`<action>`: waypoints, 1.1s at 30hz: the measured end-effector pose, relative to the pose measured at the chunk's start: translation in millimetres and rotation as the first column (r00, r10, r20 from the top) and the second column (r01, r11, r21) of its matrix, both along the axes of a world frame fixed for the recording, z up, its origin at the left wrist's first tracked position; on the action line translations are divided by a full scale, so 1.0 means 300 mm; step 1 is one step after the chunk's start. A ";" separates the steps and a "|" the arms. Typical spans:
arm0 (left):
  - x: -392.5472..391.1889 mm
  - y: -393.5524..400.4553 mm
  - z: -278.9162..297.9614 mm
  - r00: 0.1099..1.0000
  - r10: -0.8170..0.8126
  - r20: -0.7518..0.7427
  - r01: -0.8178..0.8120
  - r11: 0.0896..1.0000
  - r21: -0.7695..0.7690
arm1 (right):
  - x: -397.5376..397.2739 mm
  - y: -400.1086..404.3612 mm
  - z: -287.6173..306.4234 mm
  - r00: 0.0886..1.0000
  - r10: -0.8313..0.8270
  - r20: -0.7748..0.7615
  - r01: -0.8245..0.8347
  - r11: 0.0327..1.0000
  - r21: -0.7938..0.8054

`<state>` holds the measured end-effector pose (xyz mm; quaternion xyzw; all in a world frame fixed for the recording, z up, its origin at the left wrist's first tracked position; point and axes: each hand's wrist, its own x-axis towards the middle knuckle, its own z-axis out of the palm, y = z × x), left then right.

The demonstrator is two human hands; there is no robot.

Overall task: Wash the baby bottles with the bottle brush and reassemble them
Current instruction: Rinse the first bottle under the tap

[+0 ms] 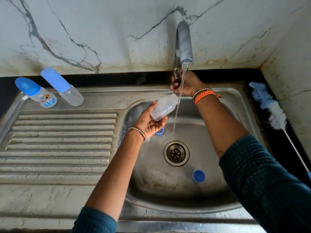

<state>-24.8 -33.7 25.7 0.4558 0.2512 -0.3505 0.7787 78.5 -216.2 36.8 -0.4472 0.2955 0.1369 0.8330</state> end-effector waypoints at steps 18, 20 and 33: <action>-0.011 0.011 -0.006 1.000 -0.016 0.007 0.016 1.000 -0.014 | -0.119 0.012 0.015 0.996 0.086 -0.019 -0.087 0.931 -0.353; -0.016 0.004 -0.006 1.000 -0.017 0.011 0.018 1.000 -0.010 | -0.187 0.034 -0.009 0.988 0.042 0.147 0.051 0.817 -0.574; -0.064 -0.016 0.020 0.969 0.013 0.245 0.004 0.998 -0.067 | -0.362 0.068 0.007 0.930 0.300 0.212 0.022 0.529 -0.848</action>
